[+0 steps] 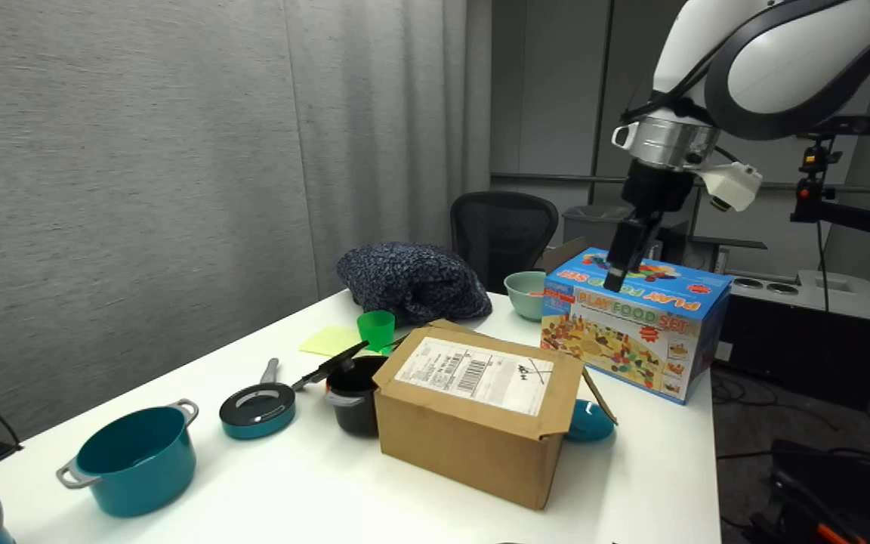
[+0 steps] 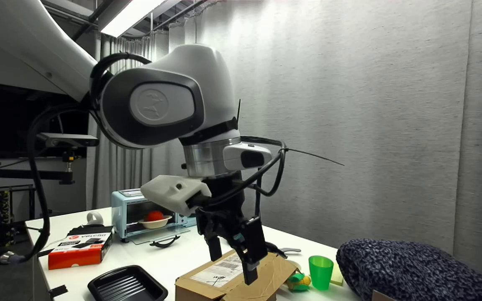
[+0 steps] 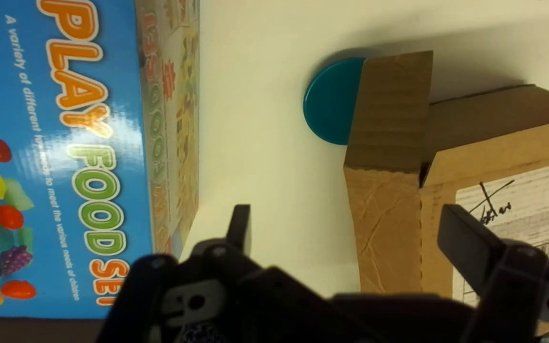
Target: Open the box
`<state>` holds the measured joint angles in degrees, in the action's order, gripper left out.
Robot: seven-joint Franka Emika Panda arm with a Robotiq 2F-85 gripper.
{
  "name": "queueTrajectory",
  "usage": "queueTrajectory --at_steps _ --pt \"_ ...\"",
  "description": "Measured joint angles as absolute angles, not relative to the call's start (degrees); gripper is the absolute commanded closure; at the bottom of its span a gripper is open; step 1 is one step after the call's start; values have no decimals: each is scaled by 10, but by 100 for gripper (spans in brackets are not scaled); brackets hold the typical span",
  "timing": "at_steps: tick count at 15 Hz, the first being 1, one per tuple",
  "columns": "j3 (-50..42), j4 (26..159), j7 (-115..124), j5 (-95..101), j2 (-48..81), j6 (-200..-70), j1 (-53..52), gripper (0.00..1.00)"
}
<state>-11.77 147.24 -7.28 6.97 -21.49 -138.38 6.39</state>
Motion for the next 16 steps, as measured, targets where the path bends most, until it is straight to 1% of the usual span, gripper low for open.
queueTrajectory --at_steps 5,12,16 --pt "-115 1417 -61 55 -120 -1396 64 0" --pt "-110 1300 -44 86 17 -1402 65 0" --pt "-102 1265 -27 86 79 -1421 65 0"
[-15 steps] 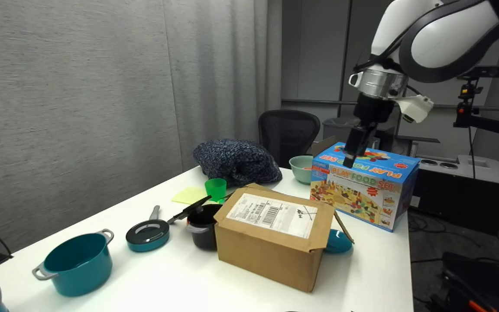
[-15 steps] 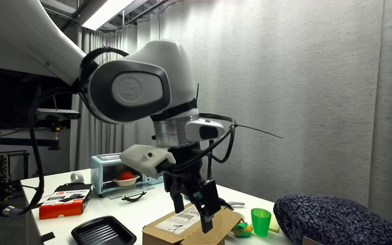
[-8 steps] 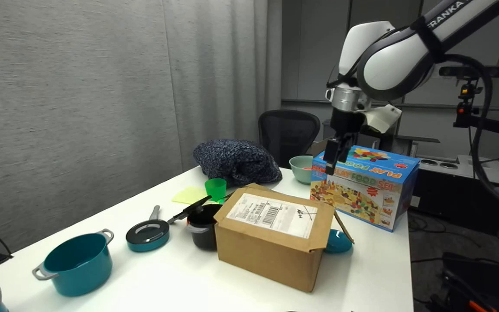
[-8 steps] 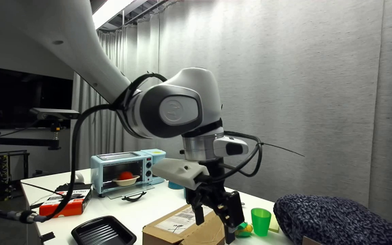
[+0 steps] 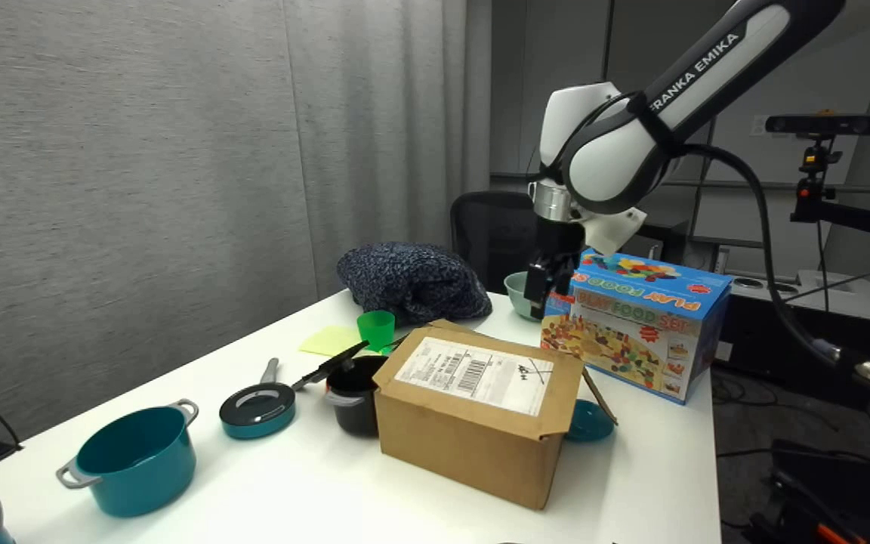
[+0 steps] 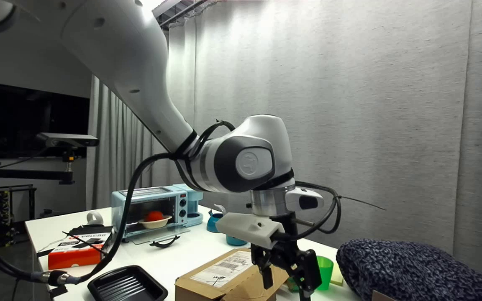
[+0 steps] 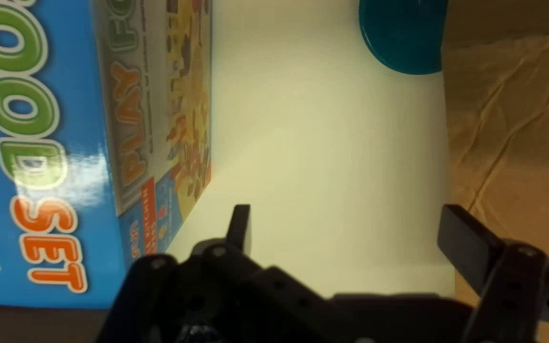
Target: Open the box
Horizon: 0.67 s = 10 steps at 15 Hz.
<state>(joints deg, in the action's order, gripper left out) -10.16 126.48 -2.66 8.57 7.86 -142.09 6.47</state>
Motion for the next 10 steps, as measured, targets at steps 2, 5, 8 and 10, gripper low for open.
queueTrajectory --at_steps 2,5,8,10 --pt "-101 1251 5 89 106 -1433 64 0" --pt "-104 1231 52 98 142 -1441 64 0" --pt "-104 1215 74 101 170 -1441 63 26" --pt "-102 1209 75 100 182 -1441 62 42"
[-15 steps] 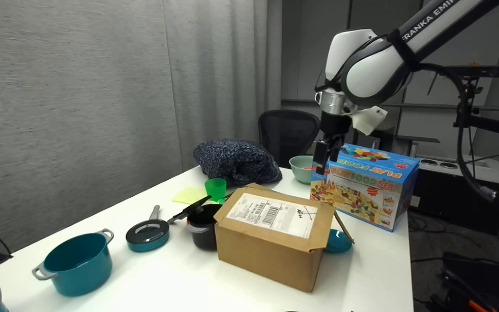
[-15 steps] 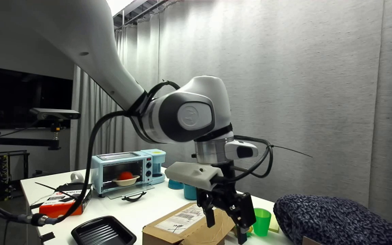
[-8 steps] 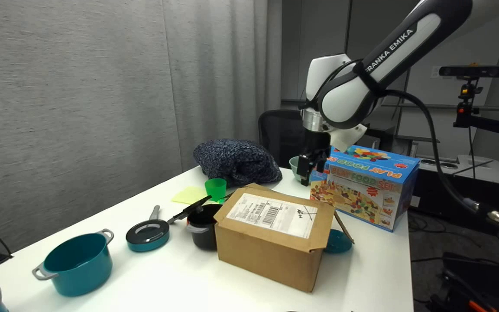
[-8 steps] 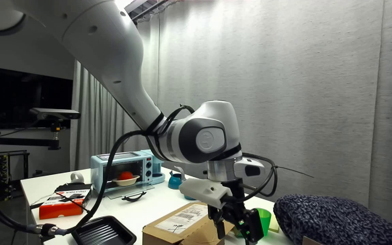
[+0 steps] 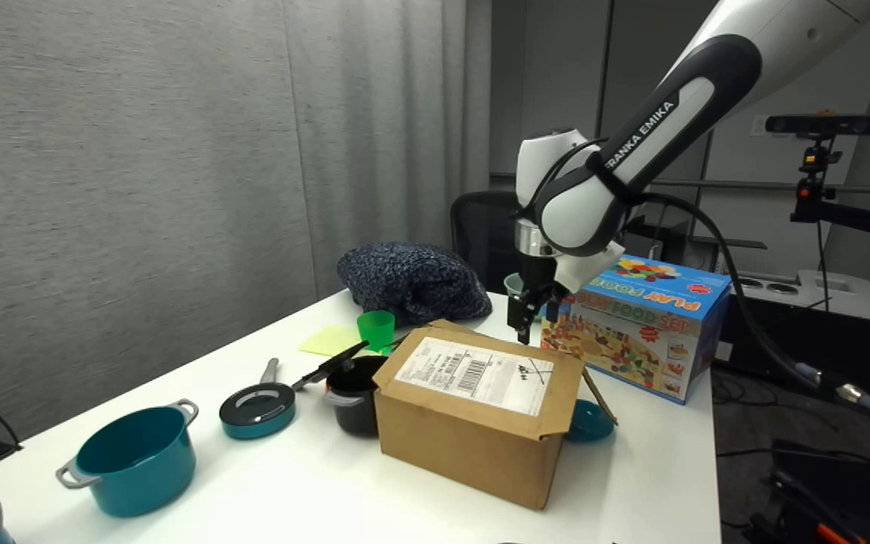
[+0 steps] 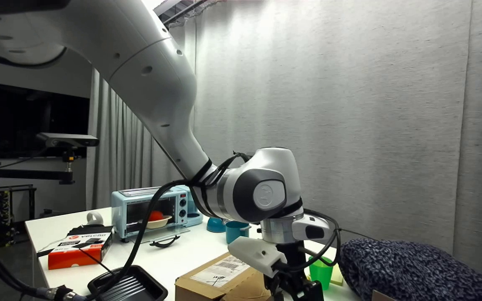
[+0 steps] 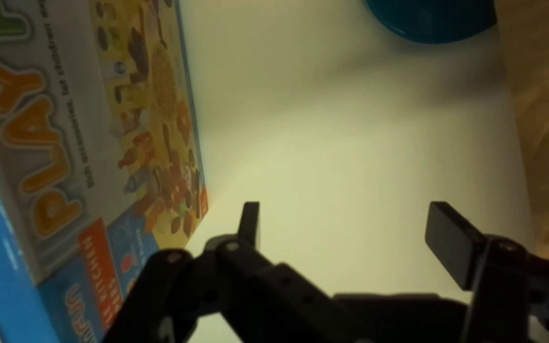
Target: Open the box
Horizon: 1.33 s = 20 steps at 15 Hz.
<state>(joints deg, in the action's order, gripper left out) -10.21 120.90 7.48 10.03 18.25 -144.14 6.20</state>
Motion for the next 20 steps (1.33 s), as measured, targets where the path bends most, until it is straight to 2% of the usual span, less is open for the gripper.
queueTrajectory --at_steps 6,8,20 --pt "-94 1199 74 83 192 -1441 62 89" --pt "-86 1197 64 46 192 -1441 64 100" --pt "-8 1186 -111 -270 168 -1439 132 100"
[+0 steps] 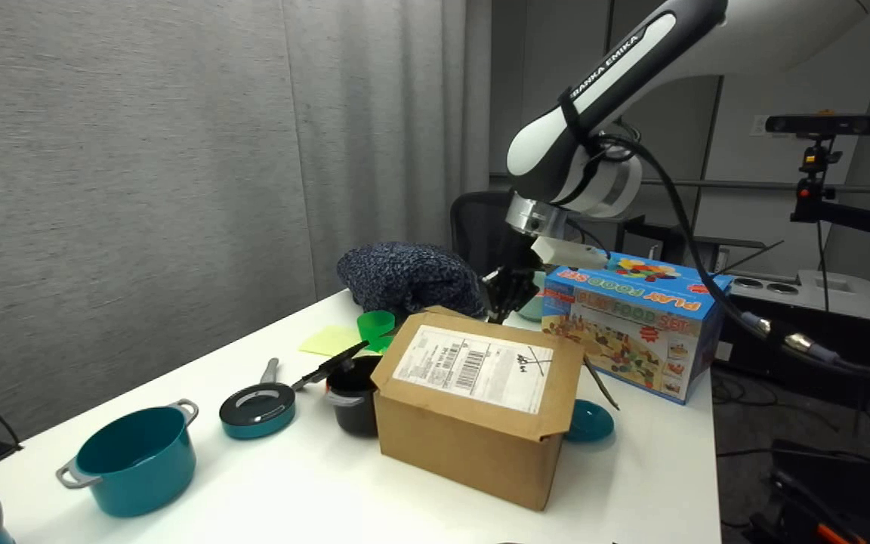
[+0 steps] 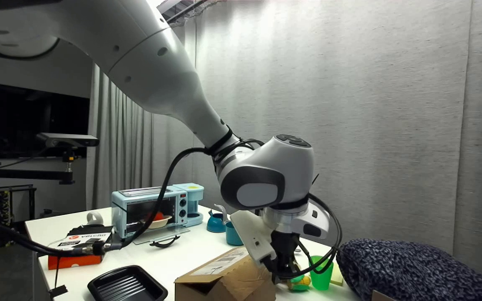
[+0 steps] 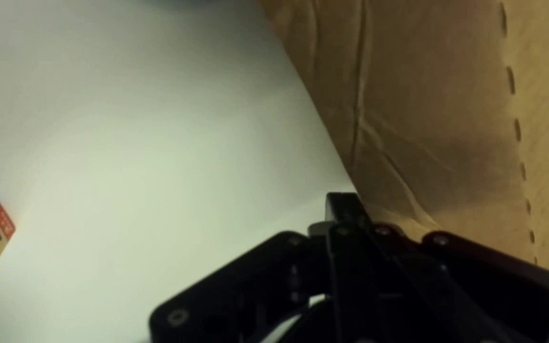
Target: Open the box
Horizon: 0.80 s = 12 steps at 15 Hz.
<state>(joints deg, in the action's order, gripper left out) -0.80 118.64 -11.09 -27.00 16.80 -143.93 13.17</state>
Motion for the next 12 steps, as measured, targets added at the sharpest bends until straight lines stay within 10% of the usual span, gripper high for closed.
queueTrajectory --at_steps 12 --pt "-13 1186 -310 -452 95 -1265 154 100"
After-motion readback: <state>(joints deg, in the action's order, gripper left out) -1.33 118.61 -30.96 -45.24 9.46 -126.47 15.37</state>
